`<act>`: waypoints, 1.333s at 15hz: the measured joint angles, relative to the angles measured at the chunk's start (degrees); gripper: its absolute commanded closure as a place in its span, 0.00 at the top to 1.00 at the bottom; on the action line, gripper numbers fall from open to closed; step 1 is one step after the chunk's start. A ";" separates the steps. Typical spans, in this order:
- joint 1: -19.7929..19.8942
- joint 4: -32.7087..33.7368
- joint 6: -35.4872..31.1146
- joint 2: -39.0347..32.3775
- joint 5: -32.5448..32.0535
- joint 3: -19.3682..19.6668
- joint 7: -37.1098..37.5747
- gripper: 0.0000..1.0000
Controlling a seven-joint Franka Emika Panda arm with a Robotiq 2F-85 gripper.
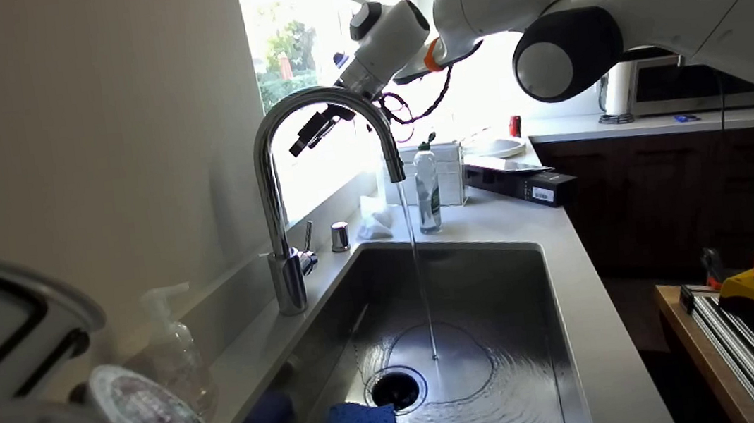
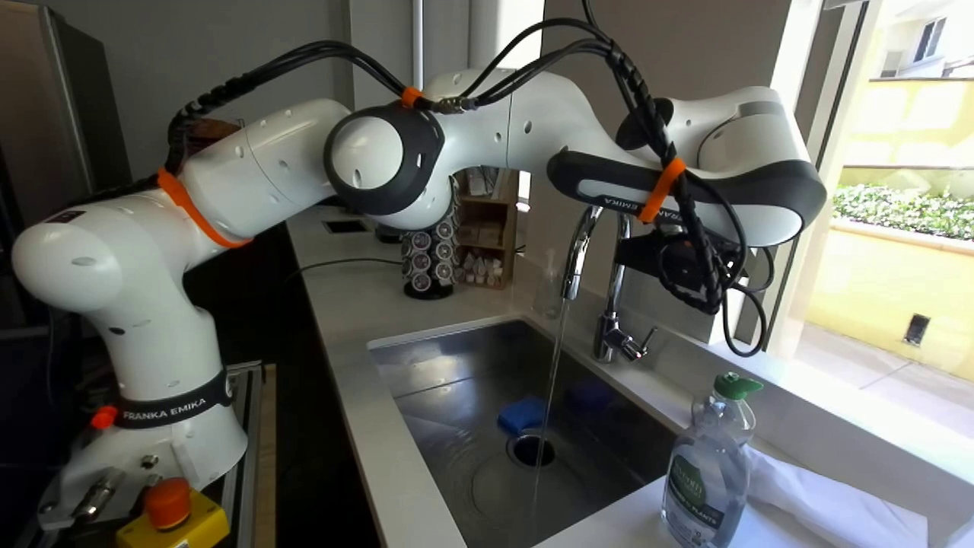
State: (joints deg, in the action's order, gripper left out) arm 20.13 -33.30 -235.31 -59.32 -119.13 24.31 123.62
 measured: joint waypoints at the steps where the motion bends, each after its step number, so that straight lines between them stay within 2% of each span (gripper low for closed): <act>1: -0.02 -0.35 -0.09 0.59 0.34 -0.02 -0.38 1.00; 9: 0.15 -0.40 -2.67 3.98 0.78 0.35 -1.49 1.00; 13: 0.65 -1.29 -6.34 6.35 0.37 1.65 -2.26 1.00; 16: 0.83 -6.05 -6.37 10.20 -7.39 -0.59 -2.37 1.00; 20: 1.56 -15.56 -6.37 16.34 -20.38 -5.07 -3.30 1.00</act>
State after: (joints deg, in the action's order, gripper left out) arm 21.69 -48.86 -241.68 -42.98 -139.51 19.24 120.31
